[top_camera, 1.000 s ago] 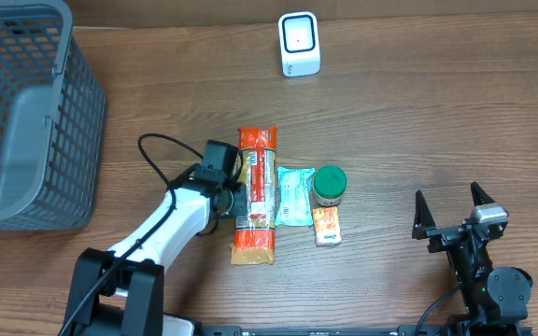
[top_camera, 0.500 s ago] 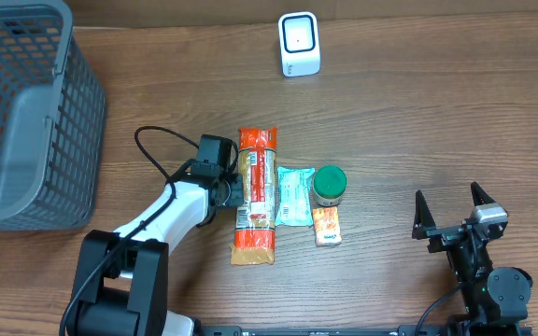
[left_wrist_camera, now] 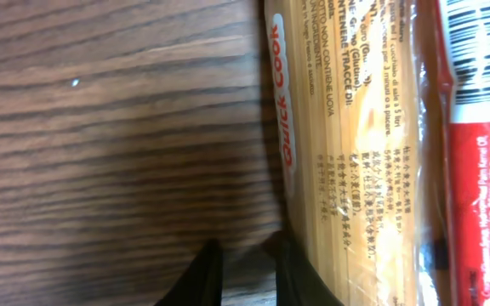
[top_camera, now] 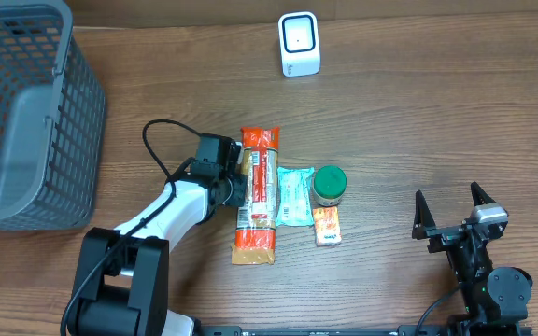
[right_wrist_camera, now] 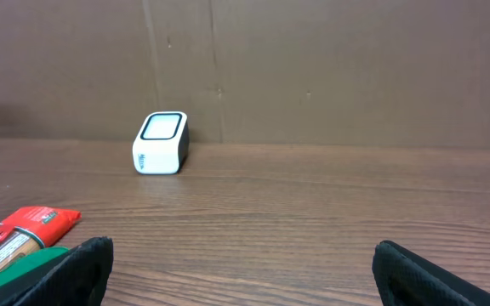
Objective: Scan the item barcode
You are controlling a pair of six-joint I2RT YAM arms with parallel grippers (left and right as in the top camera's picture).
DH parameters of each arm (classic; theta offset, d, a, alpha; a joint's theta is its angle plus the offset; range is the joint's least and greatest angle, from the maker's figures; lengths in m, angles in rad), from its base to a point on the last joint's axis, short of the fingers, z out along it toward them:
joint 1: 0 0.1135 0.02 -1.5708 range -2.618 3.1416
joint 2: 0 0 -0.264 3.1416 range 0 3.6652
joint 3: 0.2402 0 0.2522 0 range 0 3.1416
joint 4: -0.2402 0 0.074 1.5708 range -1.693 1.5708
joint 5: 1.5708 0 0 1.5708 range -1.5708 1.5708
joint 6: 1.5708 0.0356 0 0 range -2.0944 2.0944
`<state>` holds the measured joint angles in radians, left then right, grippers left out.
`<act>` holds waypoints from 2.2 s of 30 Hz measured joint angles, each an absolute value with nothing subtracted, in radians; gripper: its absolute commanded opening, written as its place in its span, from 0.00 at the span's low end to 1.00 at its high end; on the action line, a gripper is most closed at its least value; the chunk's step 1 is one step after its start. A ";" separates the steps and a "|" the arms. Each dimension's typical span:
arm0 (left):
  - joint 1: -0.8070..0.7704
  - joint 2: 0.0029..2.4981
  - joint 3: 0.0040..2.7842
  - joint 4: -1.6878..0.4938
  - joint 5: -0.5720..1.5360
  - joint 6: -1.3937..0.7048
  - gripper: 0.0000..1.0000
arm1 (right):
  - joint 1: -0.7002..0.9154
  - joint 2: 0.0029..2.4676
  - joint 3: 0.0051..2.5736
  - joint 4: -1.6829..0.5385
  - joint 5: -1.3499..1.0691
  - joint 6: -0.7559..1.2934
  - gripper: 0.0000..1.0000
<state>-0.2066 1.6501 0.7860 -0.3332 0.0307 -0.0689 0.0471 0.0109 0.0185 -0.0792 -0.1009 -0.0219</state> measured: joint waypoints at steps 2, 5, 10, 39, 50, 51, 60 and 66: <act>-0.207 1.651 0.786 -0.331 0.035 -0.059 0.15 | 0.047 0.011 0.019 -0.079 -0.101 -0.022 1.00; -0.207 1.652 0.786 -0.327 0.035 -0.049 0.13 | 0.047 0.011 0.019 -0.079 -0.101 -0.022 1.00; -0.207 1.653 0.791 -0.340 -0.002 -0.081 0.04 | 0.047 0.011 0.019 -0.079 -0.101 -0.022 1.00; 0.126 1.667 1.394 -0.801 -0.203 -0.162 1.00 | 0.047 0.011 0.019 -0.080 -0.101 -0.023 1.00; 0.126 1.667 1.394 -0.801 -0.203 -0.162 1.00 | 0.047 0.011 0.019 -0.080 -0.101 -0.022 1.00; 0.126 1.667 1.394 -0.802 -0.203 -0.162 1.00 | 0.047 0.011 0.019 -0.080 -0.101 -0.022 1.00; 0.126 1.667 1.394 -0.802 -0.203 -0.162 1.00 | 0.047 0.011 0.019 -0.080 -0.105 -0.023 1.00; 0.126 1.667 1.394 -0.802 -0.203 -0.162 1.00 | 0.047 0.011 0.019 -0.040 -0.136 0.089 1.00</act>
<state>0.1261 1.6669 1.3941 -0.8017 -0.2028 -0.1616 0.0471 0.0109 0.0185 -0.0399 -0.1356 0.0887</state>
